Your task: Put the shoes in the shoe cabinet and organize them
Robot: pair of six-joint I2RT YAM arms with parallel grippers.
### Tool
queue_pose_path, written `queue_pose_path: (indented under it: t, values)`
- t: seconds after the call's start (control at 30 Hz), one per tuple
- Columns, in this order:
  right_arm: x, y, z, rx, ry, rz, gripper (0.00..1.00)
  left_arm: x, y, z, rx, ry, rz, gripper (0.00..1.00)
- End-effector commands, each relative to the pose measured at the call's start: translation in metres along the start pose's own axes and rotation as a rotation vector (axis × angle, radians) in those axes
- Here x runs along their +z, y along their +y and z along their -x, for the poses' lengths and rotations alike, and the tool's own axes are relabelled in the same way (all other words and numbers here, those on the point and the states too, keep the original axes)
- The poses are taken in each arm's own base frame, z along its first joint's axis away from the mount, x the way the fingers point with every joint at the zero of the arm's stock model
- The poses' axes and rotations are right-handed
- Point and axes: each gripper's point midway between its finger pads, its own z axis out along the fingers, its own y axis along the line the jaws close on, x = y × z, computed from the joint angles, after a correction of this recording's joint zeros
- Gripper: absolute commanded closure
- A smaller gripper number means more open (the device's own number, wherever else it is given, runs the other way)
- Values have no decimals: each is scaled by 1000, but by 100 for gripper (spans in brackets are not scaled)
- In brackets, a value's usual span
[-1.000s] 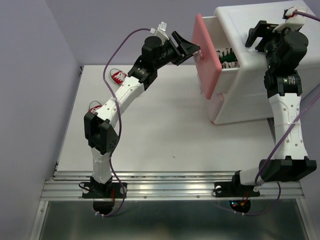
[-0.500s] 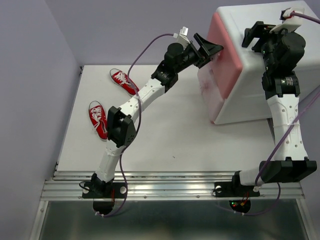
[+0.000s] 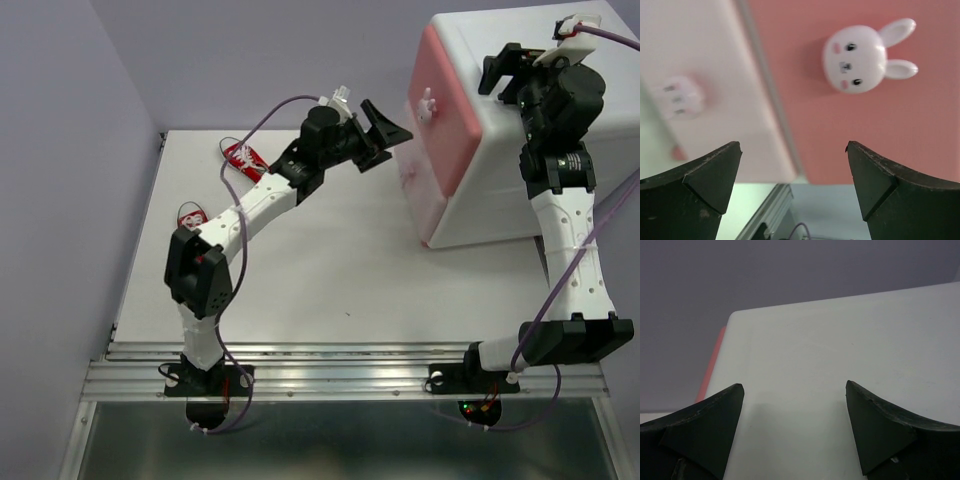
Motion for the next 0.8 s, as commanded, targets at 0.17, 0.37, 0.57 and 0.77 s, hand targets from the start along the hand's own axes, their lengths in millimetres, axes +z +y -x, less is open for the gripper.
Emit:
queue_pose_path:
  t: [0.17, 0.37, 0.57, 0.77]
  values:
    - [-76, 23, -270, 198, 903, -103, 15, -64, 78, 24, 42, -45, 226, 1]
    - [-81, 29, -285, 115, 960, -113, 14, -28, 87, 10, 96, 47, 188, 1]
    - [-77, 33, -290, 147, 963, -111, 15, 14, 105, -6, 238, 177, 83, 1]
    - [-77, 30, -294, 109, 977, -100, 15, 31, 107, -7, 264, 190, 23, 1]
